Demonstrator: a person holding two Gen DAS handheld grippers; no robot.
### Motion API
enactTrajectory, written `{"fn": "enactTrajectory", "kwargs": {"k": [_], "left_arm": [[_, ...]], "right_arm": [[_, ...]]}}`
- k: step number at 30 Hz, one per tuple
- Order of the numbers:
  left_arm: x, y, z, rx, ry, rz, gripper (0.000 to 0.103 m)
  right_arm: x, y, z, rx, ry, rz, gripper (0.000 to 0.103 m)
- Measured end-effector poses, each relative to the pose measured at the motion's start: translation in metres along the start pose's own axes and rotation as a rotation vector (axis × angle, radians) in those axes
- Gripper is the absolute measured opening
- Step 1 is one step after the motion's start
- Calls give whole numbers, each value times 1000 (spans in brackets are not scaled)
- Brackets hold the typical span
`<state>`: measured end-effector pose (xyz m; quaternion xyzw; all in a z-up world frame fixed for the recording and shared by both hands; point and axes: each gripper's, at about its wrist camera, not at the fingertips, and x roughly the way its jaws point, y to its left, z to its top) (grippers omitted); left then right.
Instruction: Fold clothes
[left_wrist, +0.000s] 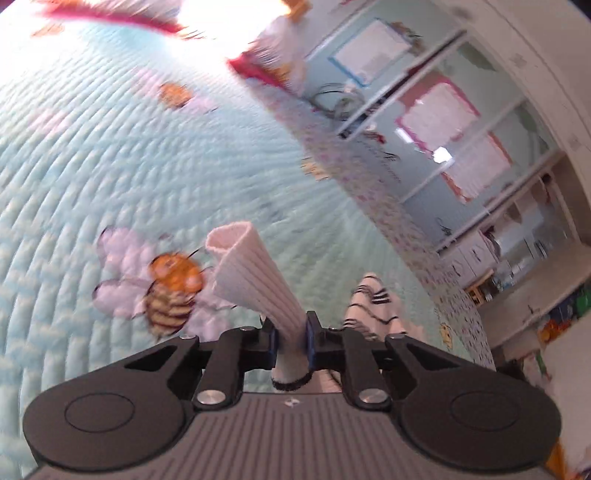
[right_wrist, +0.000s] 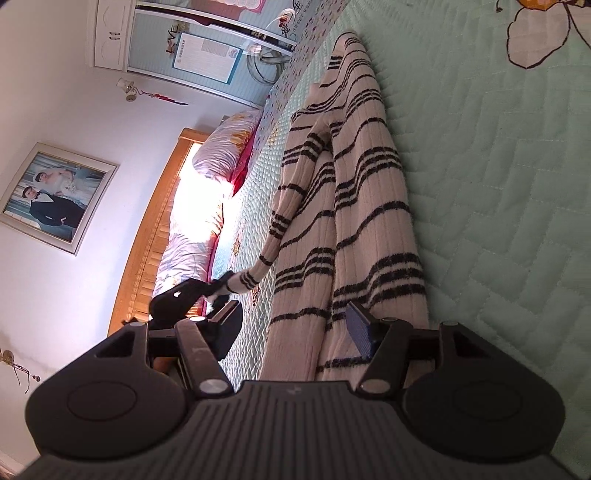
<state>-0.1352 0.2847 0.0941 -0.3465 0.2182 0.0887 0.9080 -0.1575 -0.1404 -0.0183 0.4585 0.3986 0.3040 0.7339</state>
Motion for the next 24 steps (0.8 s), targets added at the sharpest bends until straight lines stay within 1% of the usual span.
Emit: {"fn": "enactTrajectory", "kwargs": {"k": [4,5,7,8,11,14,16,17,18,19,20,21,22,23,24], "left_arm": [[-24,-81,15,373,-82,-151,14],[-33,-102,10,471,-86,-209,14],[-55,-138,-13,680,-72,-348,14],[-63,-151,-26,771,-58,-394,14],[-74,-176,-85,1084,48,-519,14],[-65,-169,-150,1356,218,-581,14],[-50,-155,-181,1472,344,-598,14],[-47,-148,-194,1527,374,-595,16],[-42,-140,-201,1574,380,-586,19],[-37,-133,-208,1614,386,-576,19],[-37,-129,-208,1604,390,-572,22],[-37,-125,-207,1592,395,-570,33],[-38,-123,-203,1555,402,-577,39],[-40,-120,-196,1510,406,-584,50],[-41,-117,-188,1464,410,-589,58]], "right_arm": [[-10,-6,0,20,-23,5,63],[-12,-8,0,26,-29,10,63],[-17,-11,0,40,-42,20,63],[-20,-13,0,50,-50,24,63],[-28,-22,0,80,-77,21,63],[-36,-29,1,96,-102,9,63],[-41,-32,1,98,-113,4,63],[-42,-32,0,93,-113,-1,63],[-43,-33,0,89,-112,-8,63],[-43,-33,0,85,-110,-9,63],[-43,-33,0,81,-107,-8,63],[-43,-32,1,79,-105,-9,63],[-43,-33,1,78,-104,-9,64],[-42,-33,1,79,-103,-4,64],[-42,-34,1,80,-102,2,66]]}}
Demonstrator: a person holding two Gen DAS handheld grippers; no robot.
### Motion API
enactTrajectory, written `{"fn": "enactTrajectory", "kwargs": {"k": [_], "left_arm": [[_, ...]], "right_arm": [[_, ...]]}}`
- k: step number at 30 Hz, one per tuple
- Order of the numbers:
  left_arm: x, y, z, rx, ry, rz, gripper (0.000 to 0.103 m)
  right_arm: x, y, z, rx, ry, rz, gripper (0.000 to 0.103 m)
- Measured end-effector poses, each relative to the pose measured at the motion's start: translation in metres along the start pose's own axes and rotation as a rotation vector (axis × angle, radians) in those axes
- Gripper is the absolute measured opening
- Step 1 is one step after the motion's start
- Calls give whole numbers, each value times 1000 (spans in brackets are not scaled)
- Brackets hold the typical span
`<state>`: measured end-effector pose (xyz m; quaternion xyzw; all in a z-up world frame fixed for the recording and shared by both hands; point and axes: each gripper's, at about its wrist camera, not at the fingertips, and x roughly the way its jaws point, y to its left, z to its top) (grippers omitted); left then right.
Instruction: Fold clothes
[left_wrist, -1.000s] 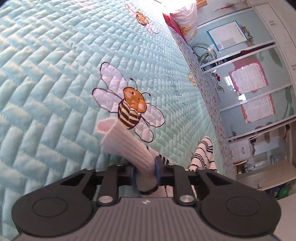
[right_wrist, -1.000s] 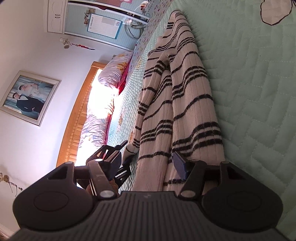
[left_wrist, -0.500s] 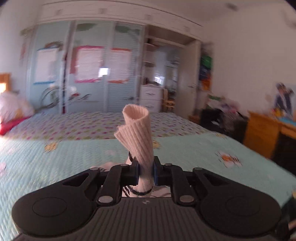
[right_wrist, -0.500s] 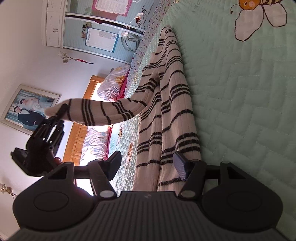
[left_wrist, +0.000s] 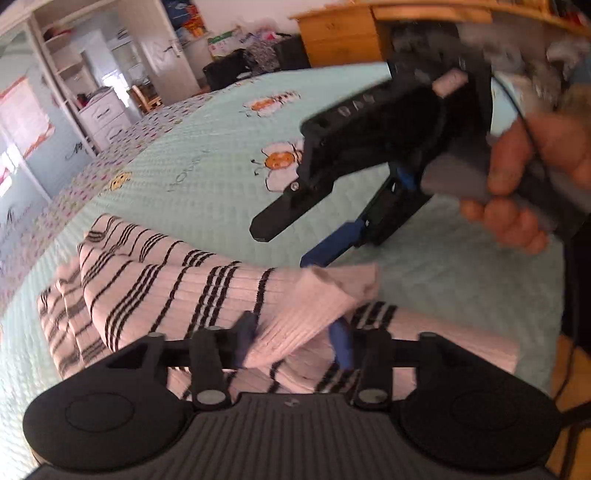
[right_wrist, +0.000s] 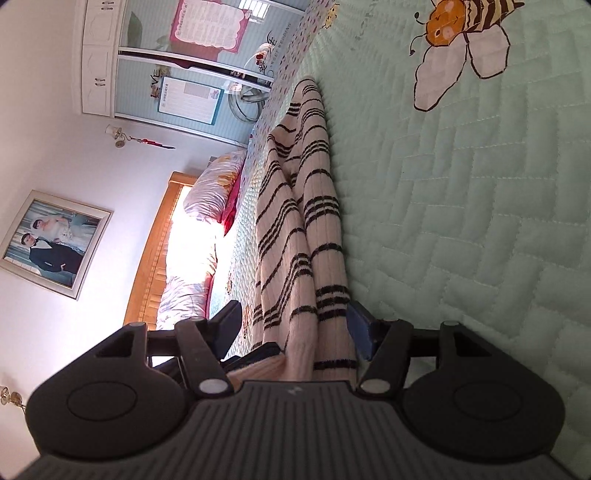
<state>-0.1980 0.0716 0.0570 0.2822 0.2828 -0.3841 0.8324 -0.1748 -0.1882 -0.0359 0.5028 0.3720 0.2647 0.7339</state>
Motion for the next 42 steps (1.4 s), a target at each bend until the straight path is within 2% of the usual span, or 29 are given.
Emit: {"fn": "enactTrajectory", "kwargs": {"k": [3,5,11,13,15,17,19,20,25,26,28,29,30,33,39,42], "left_arm": [[-17,11,-7,-191,-43,-25,63],[-25,19,-14,-370,-69,-33,64],[-33,59,-48,-1027,-115,-16,66],[-31,58,-54,-1129,-111,10,66],[-27,56,-58,-1195,-96,-6,66],[-22,57,-59,-1239,-65,-40,66],[-21,57,-56,-1256,-17,-39,66],[-23,54,-57,-1257,-6,-33,66],[-29,49,-60,-1252,48,-1,66],[-29,49,-61,-1248,53,3,66],[-29,49,-60,-1230,62,21,66],[-29,50,-59,-1220,65,31,66],[-29,50,-58,-1210,68,41,66],[-29,52,-57,-1201,76,53,66],[-26,51,-51,-1167,113,78,66],[-25,50,-49,-1156,125,88,66]], "right_arm": [[1,0,-1,2,8,9,68],[0,2,1,-8,17,2,68],[-10,9,-12,-65,57,-61,68],[-12,17,-18,-115,79,-99,67],[-11,25,-23,-168,105,-123,65],[-7,29,-27,-206,140,-142,61],[-5,32,-30,-238,139,-192,44],[-4,35,-32,-264,137,-205,40],[0,60,-40,-446,132,-282,27],[1,65,-42,-475,132,-291,26],[5,72,-44,-509,139,-294,16],[7,73,-44,-507,152,-289,14],[11,71,-45,-489,161,-282,8],[14,63,-44,-390,176,-248,6],[15,57,-44,-334,184,-266,6],[14,56,-42,-271,173,-219,5]]}}
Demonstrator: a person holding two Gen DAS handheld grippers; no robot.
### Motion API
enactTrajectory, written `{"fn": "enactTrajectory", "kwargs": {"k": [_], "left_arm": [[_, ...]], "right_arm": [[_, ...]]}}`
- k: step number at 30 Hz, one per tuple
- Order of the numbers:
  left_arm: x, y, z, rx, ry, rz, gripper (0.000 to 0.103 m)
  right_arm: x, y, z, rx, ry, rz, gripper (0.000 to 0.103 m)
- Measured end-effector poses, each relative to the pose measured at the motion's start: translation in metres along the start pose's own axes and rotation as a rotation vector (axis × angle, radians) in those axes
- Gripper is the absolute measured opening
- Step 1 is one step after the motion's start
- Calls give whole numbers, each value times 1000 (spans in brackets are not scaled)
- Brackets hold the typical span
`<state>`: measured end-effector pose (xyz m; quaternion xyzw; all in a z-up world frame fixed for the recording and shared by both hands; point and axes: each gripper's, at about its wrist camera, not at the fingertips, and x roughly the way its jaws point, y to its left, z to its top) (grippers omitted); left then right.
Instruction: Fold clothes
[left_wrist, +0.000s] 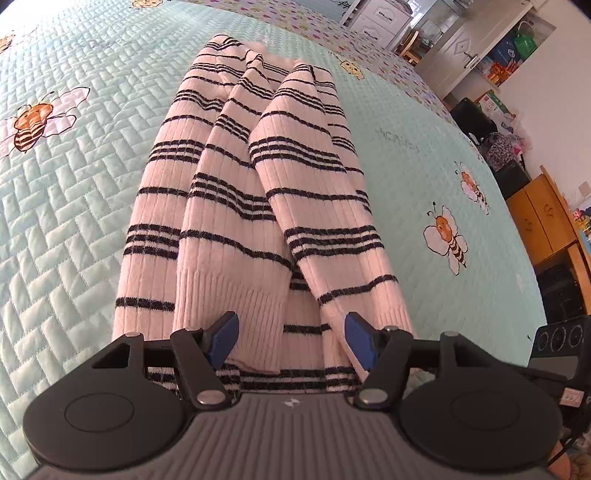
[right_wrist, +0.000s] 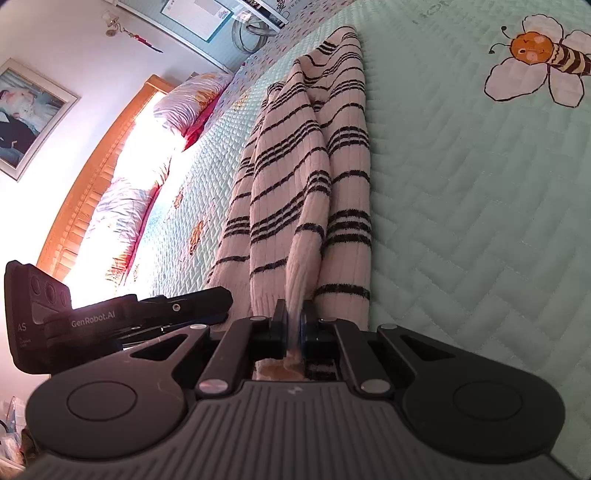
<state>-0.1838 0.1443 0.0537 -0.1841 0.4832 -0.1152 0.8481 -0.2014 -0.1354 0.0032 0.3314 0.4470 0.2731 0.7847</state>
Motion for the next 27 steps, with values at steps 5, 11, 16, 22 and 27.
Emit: {"fn": "enactTrajectory", "kwargs": {"k": [5,11,16,22,27], "left_arm": [[-1,-2,2,7,1,19,66],[1,-2,3,9,7,31,66],[2,-3,3,5,16,35,66],[-1,6,6,-35,22,15,66],[-7,9,9,-48,9,28,66]], "right_arm": [[-2,-22,1,250,-31,177,5],[1,-33,-5,242,16,114,9],[2,-21,-2,139,37,77,22],[7,-16,-2,85,53,49,8],[3,-33,0,226,21,135,5]]}}
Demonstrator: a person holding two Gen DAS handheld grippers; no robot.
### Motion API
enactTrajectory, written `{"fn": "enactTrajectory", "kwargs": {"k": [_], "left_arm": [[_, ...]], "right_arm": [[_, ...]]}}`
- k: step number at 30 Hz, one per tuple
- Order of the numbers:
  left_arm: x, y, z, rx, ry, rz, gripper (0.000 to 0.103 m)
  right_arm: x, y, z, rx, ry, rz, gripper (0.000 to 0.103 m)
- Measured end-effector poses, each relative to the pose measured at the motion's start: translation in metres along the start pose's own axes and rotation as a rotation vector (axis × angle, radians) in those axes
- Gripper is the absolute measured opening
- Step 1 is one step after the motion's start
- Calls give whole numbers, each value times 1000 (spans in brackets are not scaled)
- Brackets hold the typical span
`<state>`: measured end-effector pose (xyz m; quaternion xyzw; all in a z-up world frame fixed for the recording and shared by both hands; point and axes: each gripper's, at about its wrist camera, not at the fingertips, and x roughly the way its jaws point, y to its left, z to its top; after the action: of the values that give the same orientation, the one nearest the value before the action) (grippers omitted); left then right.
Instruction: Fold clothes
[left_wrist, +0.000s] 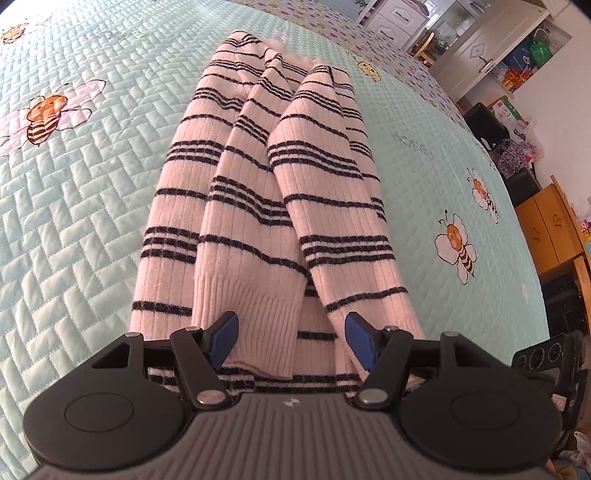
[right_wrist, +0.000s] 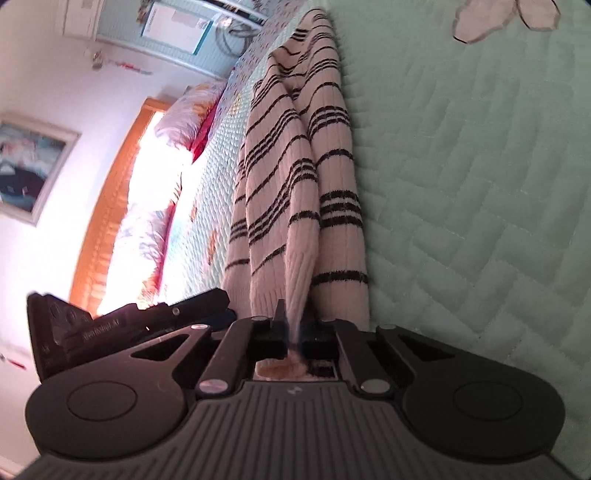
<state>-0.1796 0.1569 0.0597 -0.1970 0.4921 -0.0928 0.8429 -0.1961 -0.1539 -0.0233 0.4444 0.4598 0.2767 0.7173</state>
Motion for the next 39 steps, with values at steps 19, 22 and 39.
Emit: {"fn": "enactTrajectory", "kwargs": {"k": [19,22,39], "left_arm": [[-23,4,11,-17,-87,6,68],[-19,-6,13,3,-101,1,68],[43,-9,98,-173,-275,-361,63]], "right_arm": [[5,6,-11,0,8,-27,27],[-7,21,-3,-73,-24,-47,35],[68,37,169,-57,-112,264,37]]}}
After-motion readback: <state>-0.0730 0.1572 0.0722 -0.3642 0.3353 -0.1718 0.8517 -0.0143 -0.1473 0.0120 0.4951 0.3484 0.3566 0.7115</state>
